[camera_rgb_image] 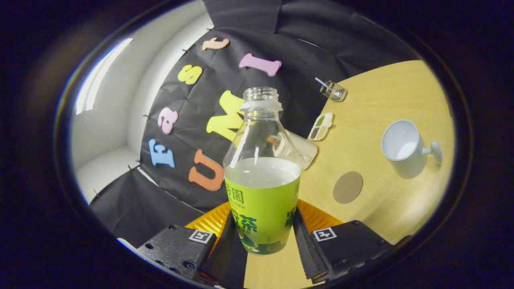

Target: Take the bottle from table, then pour the juice into the cup, finally place the bottle on the coaster

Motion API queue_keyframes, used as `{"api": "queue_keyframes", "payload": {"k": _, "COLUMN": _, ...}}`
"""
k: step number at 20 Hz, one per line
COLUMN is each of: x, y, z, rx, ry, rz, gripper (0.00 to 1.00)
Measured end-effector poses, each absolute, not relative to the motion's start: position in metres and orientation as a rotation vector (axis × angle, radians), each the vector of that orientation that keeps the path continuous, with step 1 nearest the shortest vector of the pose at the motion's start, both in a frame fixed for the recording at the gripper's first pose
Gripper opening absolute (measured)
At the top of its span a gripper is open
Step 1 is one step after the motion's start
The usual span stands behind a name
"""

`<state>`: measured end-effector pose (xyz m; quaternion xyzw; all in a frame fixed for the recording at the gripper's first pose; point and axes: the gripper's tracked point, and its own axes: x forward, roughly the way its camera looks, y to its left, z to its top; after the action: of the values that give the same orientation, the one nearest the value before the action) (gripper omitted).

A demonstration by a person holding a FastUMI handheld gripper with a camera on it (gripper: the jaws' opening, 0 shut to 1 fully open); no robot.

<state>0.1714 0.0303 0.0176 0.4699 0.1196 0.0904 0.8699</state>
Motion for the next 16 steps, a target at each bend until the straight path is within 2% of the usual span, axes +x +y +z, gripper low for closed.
{"api": "queue_keyframes", "payload": {"k": 8, "x": 0.188, "y": 0.026, "z": -0.015, "rx": 0.549, "ry": 0.239, "rz": 0.087, "gripper": 0.76}}
{"api": "queue_keyframes", "payload": {"k": 16, "x": 0.237, "y": -0.015, "z": -0.022, "rx": 0.18, "ry": 0.219, "rz": -0.105, "gripper": 0.76}}
